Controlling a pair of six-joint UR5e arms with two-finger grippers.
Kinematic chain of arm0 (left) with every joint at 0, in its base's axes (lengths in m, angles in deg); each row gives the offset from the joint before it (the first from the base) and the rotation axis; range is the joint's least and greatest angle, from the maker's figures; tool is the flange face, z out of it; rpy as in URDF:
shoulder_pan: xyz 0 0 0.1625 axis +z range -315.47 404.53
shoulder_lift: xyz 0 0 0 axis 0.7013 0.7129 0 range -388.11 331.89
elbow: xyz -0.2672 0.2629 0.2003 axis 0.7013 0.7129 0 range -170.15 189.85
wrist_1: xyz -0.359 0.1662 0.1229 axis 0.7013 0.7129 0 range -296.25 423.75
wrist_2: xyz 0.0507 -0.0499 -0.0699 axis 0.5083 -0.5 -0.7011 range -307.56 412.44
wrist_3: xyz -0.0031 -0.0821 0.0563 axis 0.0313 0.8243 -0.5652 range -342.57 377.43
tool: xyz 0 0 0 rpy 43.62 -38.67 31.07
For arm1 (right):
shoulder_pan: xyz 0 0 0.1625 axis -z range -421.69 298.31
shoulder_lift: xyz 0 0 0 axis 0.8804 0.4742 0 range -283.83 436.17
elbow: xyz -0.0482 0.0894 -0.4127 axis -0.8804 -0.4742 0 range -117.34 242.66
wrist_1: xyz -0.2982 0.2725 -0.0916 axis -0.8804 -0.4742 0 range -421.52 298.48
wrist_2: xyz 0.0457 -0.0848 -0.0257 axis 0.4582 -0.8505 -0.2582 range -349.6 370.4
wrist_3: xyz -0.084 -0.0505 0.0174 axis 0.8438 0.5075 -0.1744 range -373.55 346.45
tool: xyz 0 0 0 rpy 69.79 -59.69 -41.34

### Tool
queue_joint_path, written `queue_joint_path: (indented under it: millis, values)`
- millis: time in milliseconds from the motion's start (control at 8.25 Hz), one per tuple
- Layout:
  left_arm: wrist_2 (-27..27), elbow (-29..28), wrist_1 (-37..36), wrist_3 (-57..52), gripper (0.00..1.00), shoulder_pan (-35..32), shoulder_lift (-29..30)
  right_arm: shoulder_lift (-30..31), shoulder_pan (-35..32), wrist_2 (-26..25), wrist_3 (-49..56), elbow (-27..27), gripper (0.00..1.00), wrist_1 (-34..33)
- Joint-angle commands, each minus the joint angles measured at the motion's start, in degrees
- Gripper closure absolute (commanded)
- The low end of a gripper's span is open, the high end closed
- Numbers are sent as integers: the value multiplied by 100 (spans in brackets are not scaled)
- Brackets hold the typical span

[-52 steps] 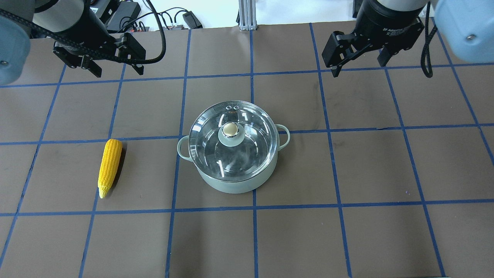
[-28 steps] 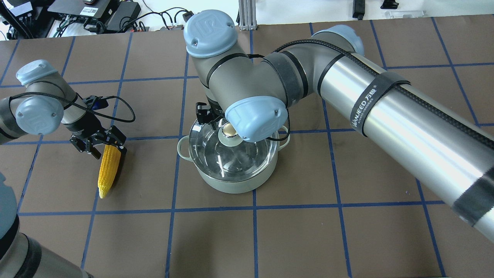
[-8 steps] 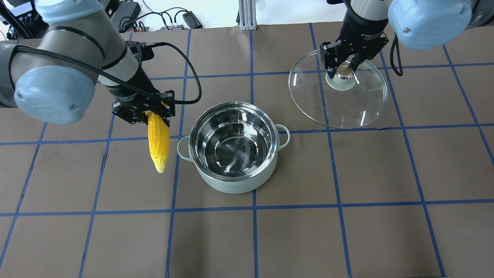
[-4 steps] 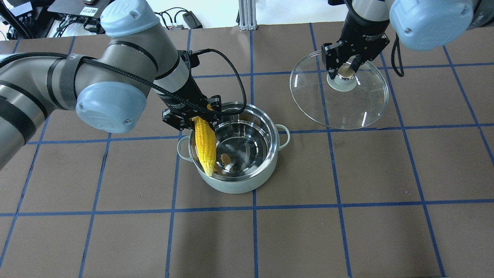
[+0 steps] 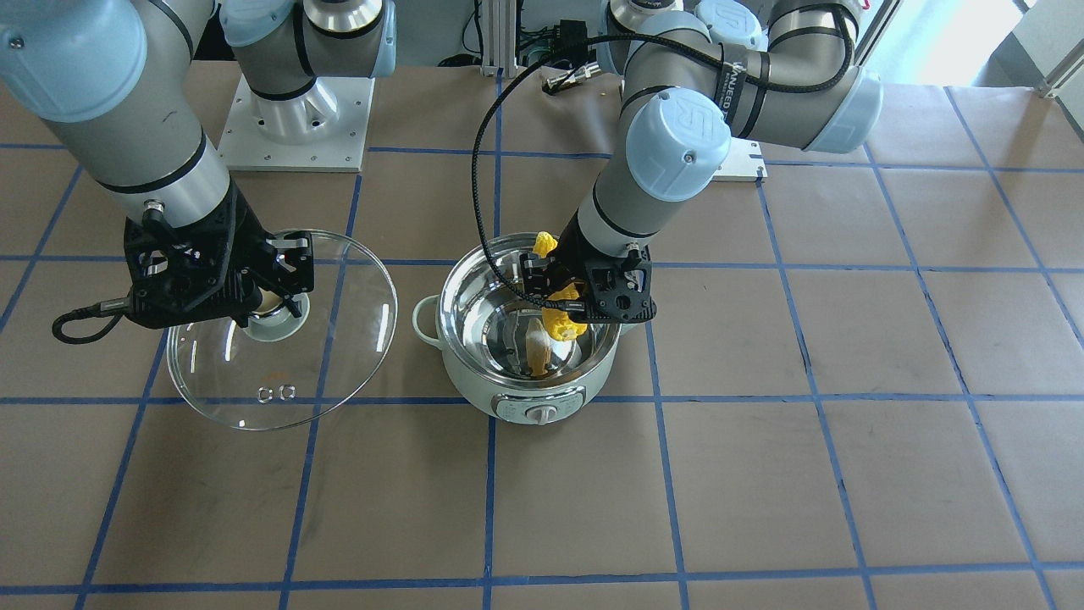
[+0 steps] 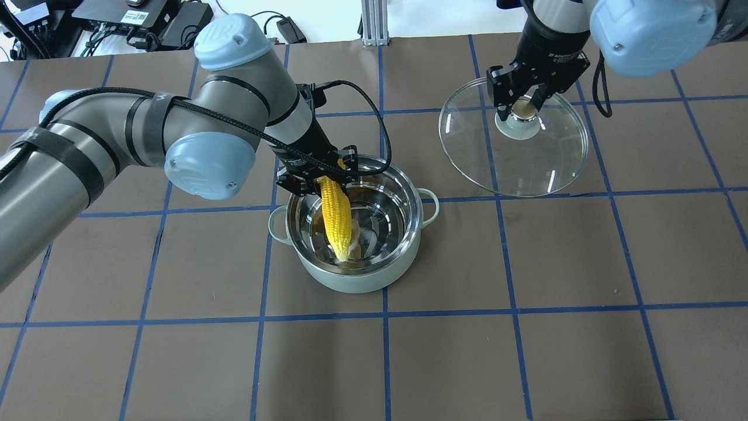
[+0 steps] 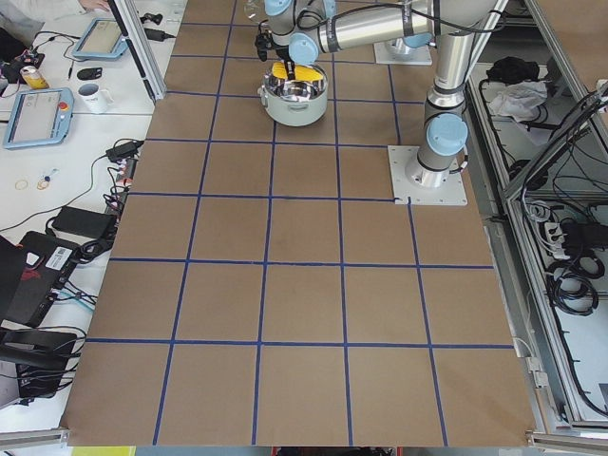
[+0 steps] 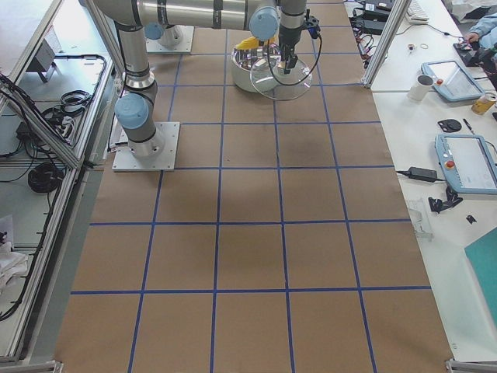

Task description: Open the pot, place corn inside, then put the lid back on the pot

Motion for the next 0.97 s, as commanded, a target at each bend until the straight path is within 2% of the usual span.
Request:
queue_joint_path:
  millis: [0, 242, 364, 485, 606, 727, 848]
  values:
    - [-7, 14, -168, 0, 100, -165, 370, 5, 0, 2, -26, 1, 100, 0]
    - [-7, 23, -309, 9, 100, -262, 521, 5, 0, 2, -43, 1, 100, 0]
    - [2, 23, -319, 9, 74, -262, 565, 5, 0, 2, -43, 1, 100, 0]
    - [28, 14, -319, 35, 22, -271, 557, 5, 0, 11, -61, 1, 100, 0]
    - [54, -3, -319, 114, 0, -271, 522, 5, 0, 2, -70, 1, 100, 0]
    - [115, -12, -310, 124, 0, -263, 443, 5, 0, 11, -78, 1, 100, 0]
    - [429, -21, -223, 71, 0, -254, 381, 5, -9, 11, -78, 1, 100, -8]
